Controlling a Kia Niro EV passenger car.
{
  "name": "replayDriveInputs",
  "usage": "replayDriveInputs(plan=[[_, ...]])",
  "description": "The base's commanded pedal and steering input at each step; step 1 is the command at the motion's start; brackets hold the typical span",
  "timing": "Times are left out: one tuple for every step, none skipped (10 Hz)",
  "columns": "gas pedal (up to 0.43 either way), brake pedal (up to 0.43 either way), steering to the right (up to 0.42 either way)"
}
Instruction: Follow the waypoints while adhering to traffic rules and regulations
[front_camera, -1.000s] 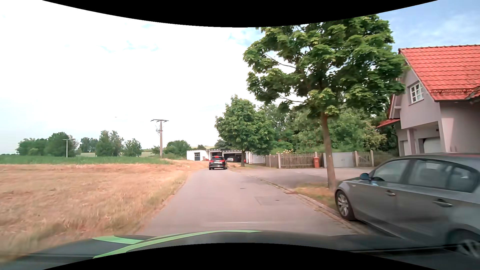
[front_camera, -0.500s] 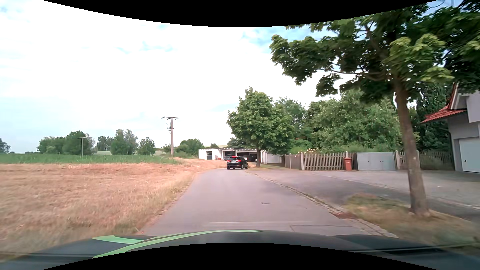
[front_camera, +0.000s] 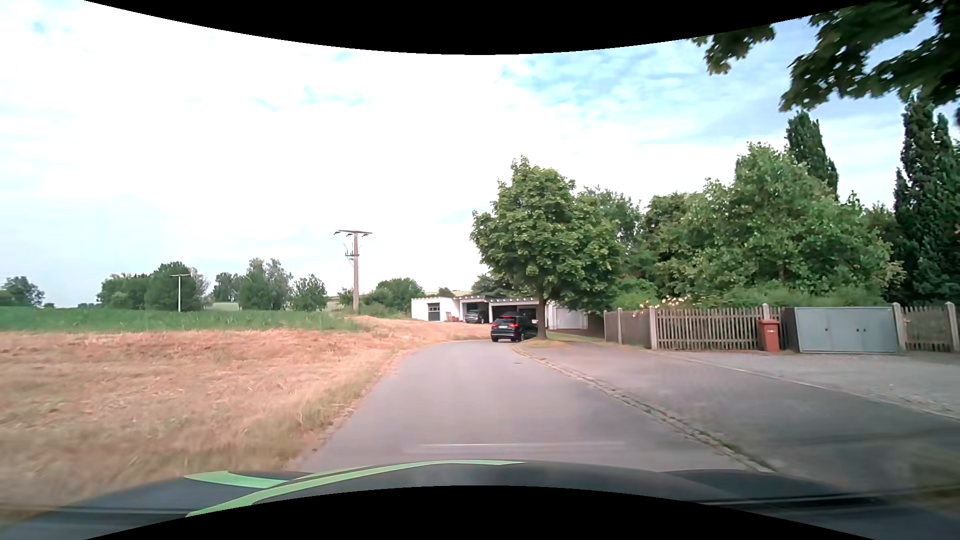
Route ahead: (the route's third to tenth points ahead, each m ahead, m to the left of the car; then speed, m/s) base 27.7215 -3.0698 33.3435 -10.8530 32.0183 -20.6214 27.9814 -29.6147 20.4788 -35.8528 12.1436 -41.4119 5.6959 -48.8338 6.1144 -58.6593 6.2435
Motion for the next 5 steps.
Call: replayDriveInputs(plan=[[0.067, 0.000, -0.038], [0.047, 0.000, -0.030], [0.047, 0.000, -0.021], [0.047, 0.000, -0.015], [0.039, 0.000, -0.015]])
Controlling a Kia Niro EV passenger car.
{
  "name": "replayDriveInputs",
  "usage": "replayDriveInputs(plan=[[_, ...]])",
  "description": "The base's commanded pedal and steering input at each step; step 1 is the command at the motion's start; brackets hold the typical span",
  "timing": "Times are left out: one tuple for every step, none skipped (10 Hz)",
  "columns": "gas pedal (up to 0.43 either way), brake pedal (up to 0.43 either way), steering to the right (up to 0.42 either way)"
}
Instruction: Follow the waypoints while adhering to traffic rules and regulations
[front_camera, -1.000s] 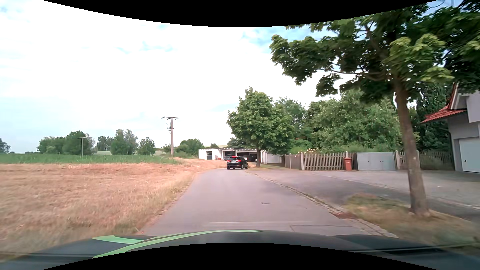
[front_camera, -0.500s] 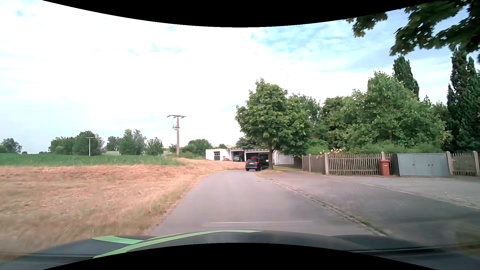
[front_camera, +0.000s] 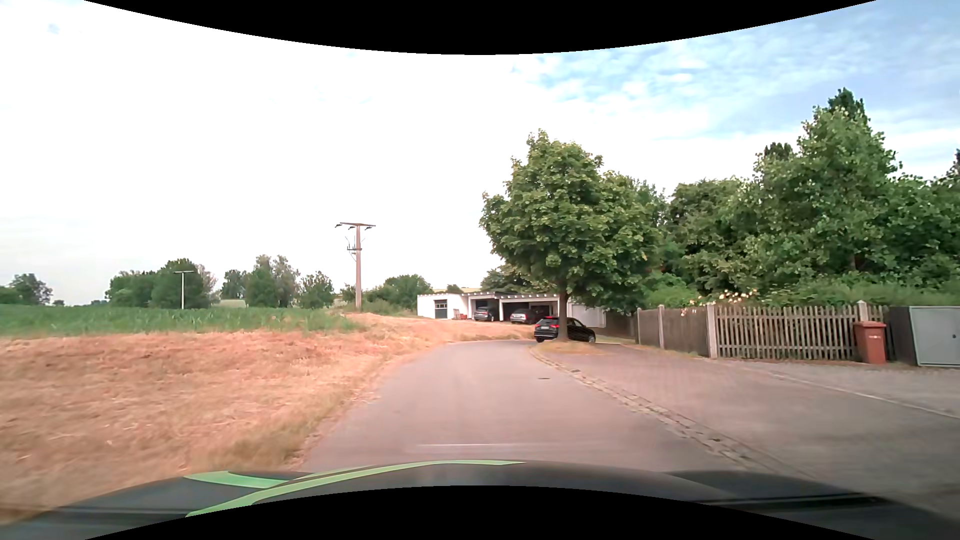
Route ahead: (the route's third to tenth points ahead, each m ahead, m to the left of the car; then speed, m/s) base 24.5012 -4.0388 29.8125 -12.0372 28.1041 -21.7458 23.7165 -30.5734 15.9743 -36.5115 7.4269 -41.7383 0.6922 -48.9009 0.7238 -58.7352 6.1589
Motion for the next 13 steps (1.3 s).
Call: replayDriveInputs(plan=[[0.039, 0.000, -0.013], [0.020, 0.000, -0.011], [0.008, 0.000, -0.006], [0.008, 0.000, -0.006], [0.000, 0.000, -0.007], [0.000, 0.000, -0.006], [0.000, 0.000, -0.004], [0.000, 0.000, -0.003], [0.000, 0.000, -0.003], [0.000, 0.000, -0.003], [0.000, 0.000, -0.002], [0.000, 0.000, 0.000], [0.000, 0.000, 0.001]])
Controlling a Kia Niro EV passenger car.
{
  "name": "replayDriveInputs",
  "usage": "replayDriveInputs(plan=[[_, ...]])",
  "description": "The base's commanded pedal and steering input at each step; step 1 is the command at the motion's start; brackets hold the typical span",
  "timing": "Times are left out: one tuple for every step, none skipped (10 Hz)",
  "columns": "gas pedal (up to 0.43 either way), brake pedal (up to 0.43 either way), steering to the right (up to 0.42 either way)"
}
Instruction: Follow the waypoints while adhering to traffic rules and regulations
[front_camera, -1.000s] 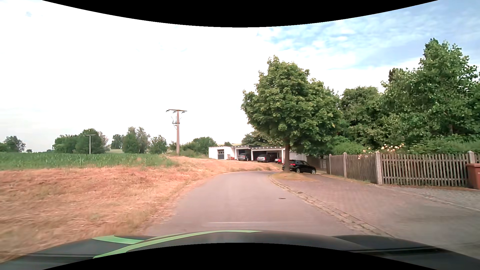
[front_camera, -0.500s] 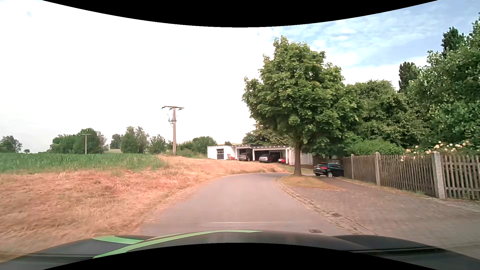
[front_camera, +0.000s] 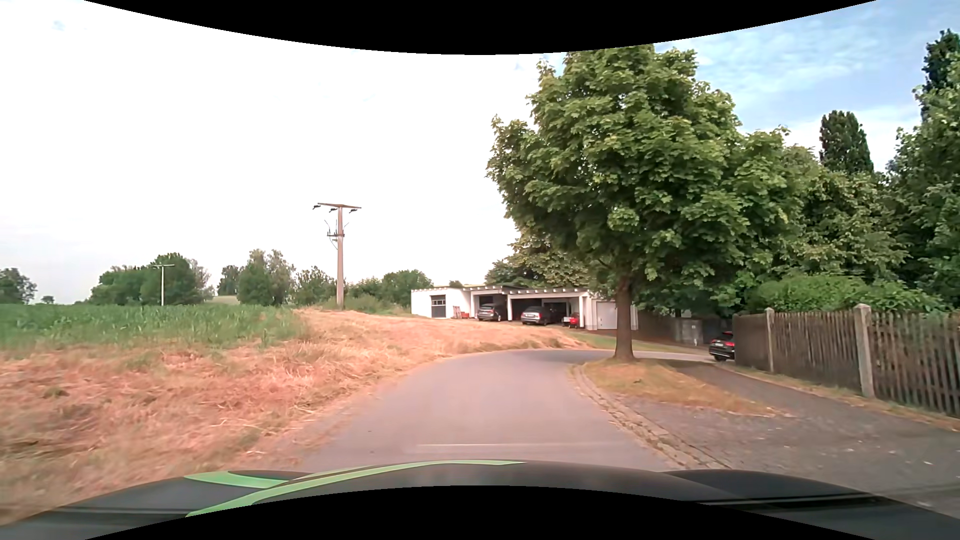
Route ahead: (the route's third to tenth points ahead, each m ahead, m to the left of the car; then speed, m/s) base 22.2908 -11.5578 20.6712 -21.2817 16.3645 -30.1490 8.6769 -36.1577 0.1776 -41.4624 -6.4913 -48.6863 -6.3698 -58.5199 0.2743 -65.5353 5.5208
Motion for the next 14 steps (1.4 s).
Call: replayDriveInputs(plan=[[0.000, 0.000, 0.001], [0.000, 0.000, 0.001], [0.000, 0.000, 0.003], [0.000, 0.000, 0.010], [0.000, 0.000, 0.015], [0.000, 0.000, 0.020], [0.000, 0.000, 0.022], [0.000, 0.000, 0.023], [0.000, 0.000, 0.025], [0.000, 0.000, 0.034], [0.000, 0.000, 0.048], [0.000, 0.000, 0.058], [0.000, 0.000, 0.067], [0.000, 0.000, 0.080]])
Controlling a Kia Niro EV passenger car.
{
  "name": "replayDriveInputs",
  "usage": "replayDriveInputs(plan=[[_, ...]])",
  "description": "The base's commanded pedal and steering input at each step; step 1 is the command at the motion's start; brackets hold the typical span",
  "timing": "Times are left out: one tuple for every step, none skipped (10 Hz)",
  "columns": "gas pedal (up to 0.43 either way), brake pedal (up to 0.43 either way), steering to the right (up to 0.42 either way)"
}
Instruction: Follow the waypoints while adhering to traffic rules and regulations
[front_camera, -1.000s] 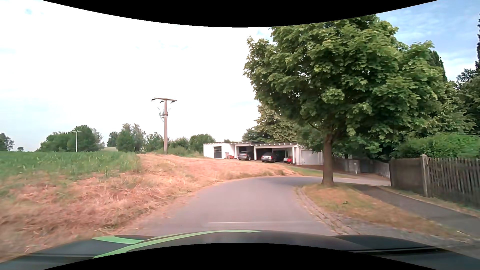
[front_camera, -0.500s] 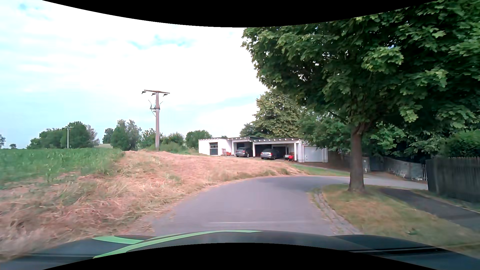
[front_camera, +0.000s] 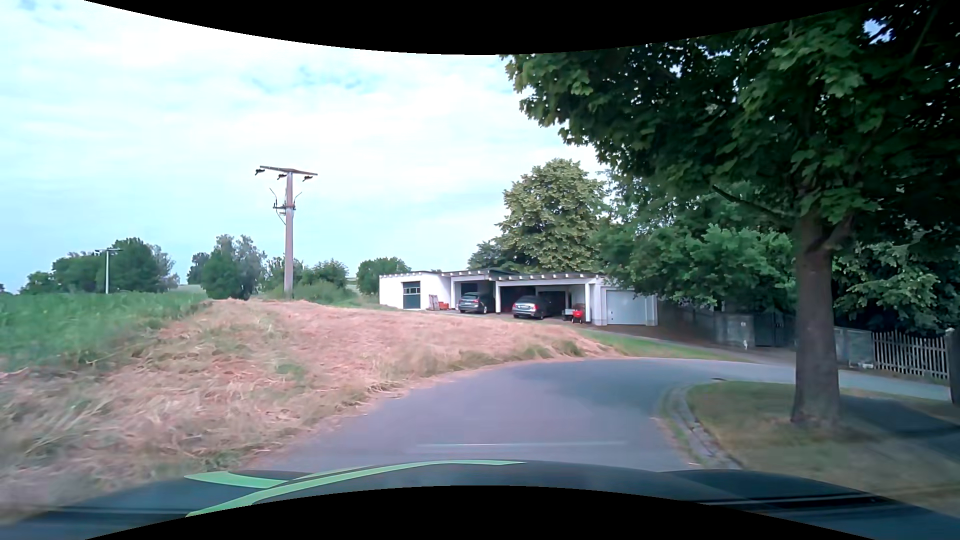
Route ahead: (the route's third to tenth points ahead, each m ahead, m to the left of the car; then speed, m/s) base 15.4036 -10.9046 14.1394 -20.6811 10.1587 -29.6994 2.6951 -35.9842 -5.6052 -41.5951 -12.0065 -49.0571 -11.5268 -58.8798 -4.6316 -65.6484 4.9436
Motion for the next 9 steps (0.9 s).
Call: replayDriveInputs(plan=[[0.000, 0.000, 0.089], [0.000, 0.000, 0.103], [0.000, 0.000, 0.116], [0.000, 0.000, 0.132], [0.000, 0.000, 0.151], [0.000, 0.000, 0.169], [0.000, 0.000, 0.180], [0.000, 0.000, 0.189], [0.000, 0.000, 0.196]])
